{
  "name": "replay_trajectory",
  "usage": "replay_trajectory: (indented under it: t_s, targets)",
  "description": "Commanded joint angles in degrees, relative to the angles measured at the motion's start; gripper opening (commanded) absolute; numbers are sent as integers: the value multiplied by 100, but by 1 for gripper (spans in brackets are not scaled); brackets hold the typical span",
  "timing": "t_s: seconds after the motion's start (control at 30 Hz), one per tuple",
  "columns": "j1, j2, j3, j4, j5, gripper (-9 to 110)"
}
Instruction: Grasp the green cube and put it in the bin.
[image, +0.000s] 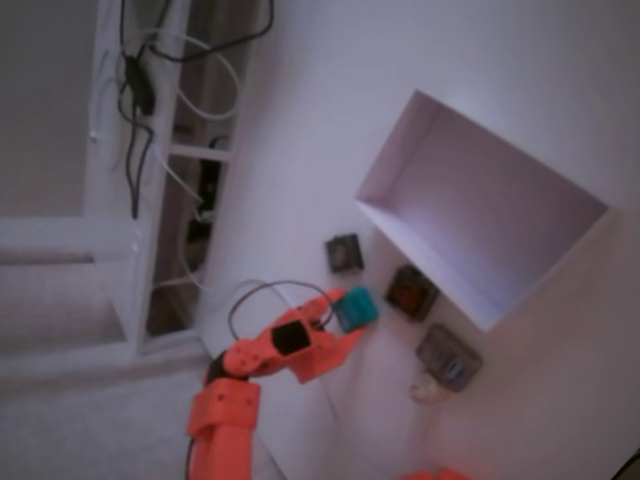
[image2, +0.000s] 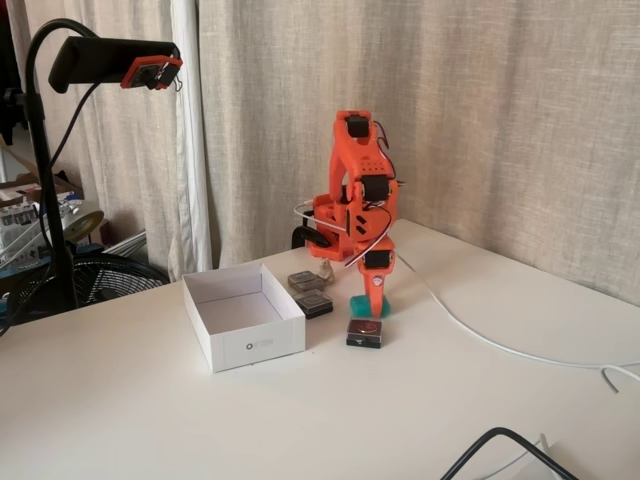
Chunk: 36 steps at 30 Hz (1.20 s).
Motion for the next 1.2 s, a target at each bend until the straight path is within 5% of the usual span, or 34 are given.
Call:
replay_trajectory:
  t_s: [0.0,0.53,0.73,1.17]
  targets:
    - [79,176,-202,-44,-35,-8]
    - [62,1151,-2030,615,-35,-8]
    - [1239,1239,-2725,1345,-211,-8]
    - [3841,-18,-2944,-853,-1740,-8]
